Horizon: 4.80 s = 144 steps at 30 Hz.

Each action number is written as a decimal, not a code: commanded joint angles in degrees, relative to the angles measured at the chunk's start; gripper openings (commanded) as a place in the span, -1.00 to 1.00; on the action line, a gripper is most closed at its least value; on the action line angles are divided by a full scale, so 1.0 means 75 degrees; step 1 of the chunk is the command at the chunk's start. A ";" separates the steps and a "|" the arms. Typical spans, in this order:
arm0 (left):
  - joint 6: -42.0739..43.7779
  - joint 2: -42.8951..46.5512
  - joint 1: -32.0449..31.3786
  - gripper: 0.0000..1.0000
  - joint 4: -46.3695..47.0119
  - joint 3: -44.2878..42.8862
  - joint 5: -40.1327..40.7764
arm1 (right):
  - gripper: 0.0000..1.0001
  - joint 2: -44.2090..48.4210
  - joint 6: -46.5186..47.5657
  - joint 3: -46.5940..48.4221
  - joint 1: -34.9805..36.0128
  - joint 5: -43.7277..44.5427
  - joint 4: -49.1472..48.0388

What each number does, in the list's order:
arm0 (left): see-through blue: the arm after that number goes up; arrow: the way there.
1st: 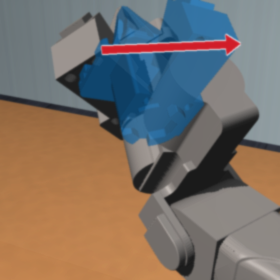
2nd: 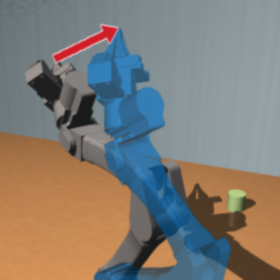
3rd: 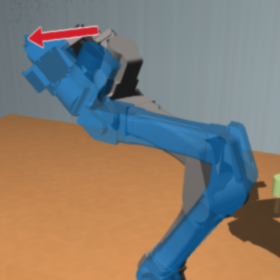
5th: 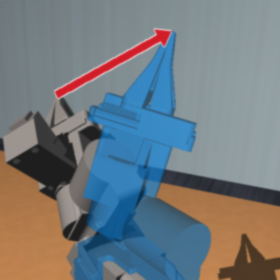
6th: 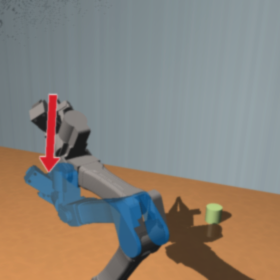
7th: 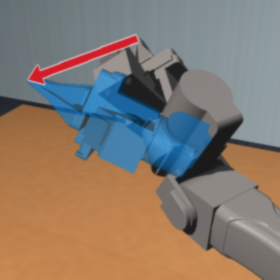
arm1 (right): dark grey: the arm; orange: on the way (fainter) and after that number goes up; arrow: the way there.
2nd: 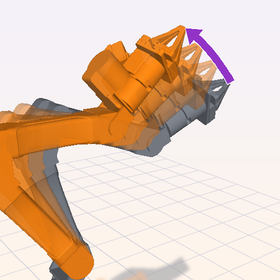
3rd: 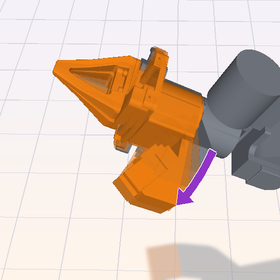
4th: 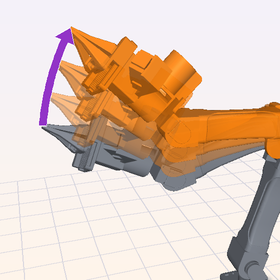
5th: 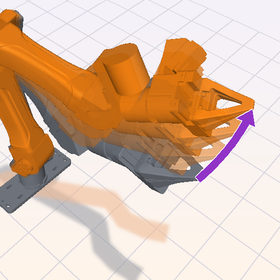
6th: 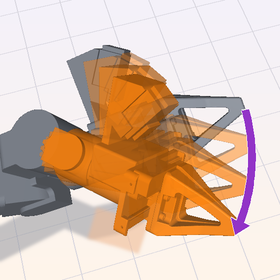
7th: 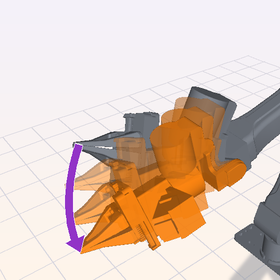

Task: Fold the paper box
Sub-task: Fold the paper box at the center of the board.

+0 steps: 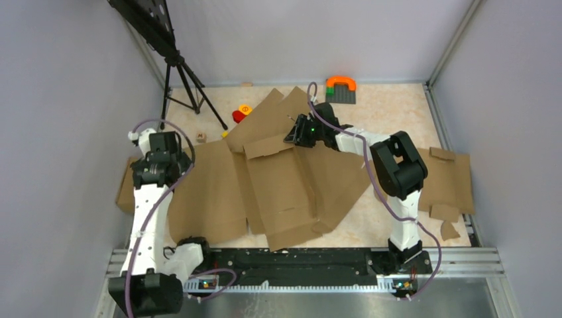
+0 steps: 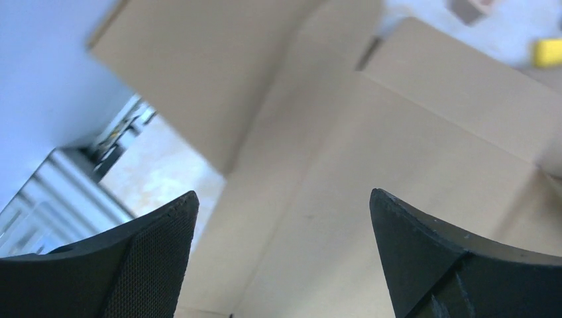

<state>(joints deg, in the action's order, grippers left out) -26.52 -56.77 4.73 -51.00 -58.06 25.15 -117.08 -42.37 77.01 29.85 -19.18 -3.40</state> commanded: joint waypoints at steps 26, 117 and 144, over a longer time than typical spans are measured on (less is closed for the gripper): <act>-0.0323 -0.1392 0.2449 0.65 0.1597 0.1471 -0.2479 | -0.11 -0.0023 0.0111 0.0355 0.0076 -0.0173 0.0008; 0.2683 -0.1714 -0.0194 -0.64 0.2098 0.0217 -0.4991 | 0.89 0.0674 -0.0213 -0.0821 -0.0429 -0.1005 -0.0215; 0.3093 -0.1644 -0.0892 -0.67 0.2231 0.0304 -0.4135 | 0.98 0.2893 0.0856 -0.2825 -0.0664 0.0072 0.1123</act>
<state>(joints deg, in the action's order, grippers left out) -4.25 -69.89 0.01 -36.32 -54.43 -5.13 -97.62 -35.09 58.39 27.20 -14.22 7.99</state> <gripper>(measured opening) 0.167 0.987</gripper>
